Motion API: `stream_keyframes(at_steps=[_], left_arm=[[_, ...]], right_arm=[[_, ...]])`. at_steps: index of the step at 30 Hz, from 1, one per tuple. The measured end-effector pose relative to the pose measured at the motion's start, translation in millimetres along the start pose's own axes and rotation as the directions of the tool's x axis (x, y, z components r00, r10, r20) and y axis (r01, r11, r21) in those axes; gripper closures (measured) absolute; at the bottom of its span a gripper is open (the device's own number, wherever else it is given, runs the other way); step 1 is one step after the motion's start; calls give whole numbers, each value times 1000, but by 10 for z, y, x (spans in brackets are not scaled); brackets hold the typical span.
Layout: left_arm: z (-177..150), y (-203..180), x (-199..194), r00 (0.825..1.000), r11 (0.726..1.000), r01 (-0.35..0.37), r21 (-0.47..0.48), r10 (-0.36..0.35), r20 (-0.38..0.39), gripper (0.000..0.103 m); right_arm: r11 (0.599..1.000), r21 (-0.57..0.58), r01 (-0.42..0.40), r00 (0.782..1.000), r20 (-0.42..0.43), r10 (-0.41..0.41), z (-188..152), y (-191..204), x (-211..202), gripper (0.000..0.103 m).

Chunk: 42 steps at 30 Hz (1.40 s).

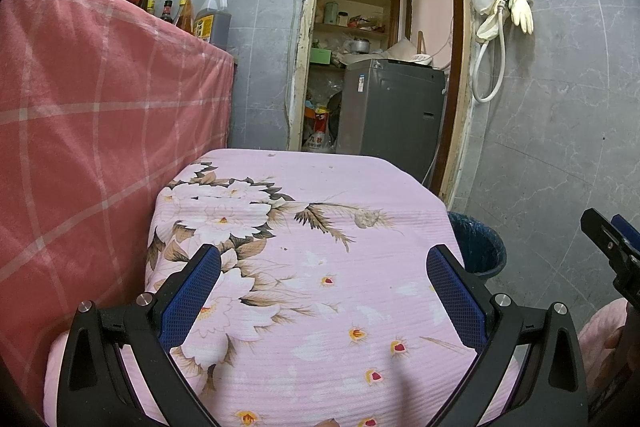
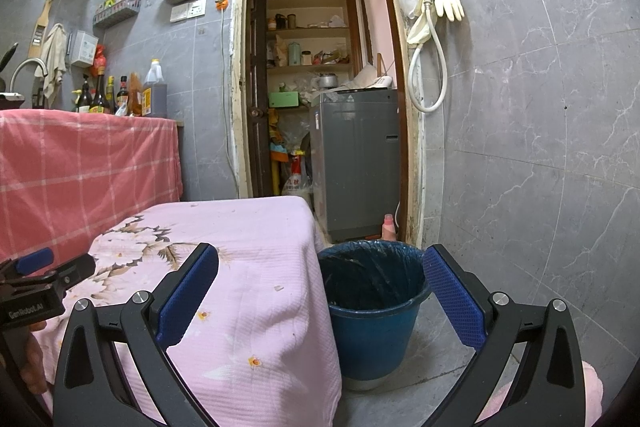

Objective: Collect trash

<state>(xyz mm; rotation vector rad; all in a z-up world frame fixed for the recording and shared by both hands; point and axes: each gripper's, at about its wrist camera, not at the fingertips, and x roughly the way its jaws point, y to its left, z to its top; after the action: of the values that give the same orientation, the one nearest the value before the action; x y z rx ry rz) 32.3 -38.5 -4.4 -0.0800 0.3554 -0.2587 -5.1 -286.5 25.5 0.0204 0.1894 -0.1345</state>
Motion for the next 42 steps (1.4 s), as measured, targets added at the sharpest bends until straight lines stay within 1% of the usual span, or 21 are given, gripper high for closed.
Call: stream_keyframes(at_steps=[20, 25, 28, 42], left_arm=[[-5, 36, 0, 1000, 1000, 3, 1, -3, -2, 2], [-22, 72, -9, 1000, 1000, -9, -8, 9, -7, 2], [-22, 69, -25, 1000, 1000, -17, -2, 17, 4, 2], [-22, 100, -16, 1000, 1000, -26, 10, 26, 1, 2]], right_arm=[[1000, 1, 2, 1000, 1, -2, -6, 24, -1, 0], [1000, 1, 2, 1000, 0, -2, -6, 27, -1, 0], [1000, 1, 3, 1000, 1, -3, -8, 32, -4, 0], [1000, 3, 5, 1000, -1, -5, -3, 45, -9, 0]])
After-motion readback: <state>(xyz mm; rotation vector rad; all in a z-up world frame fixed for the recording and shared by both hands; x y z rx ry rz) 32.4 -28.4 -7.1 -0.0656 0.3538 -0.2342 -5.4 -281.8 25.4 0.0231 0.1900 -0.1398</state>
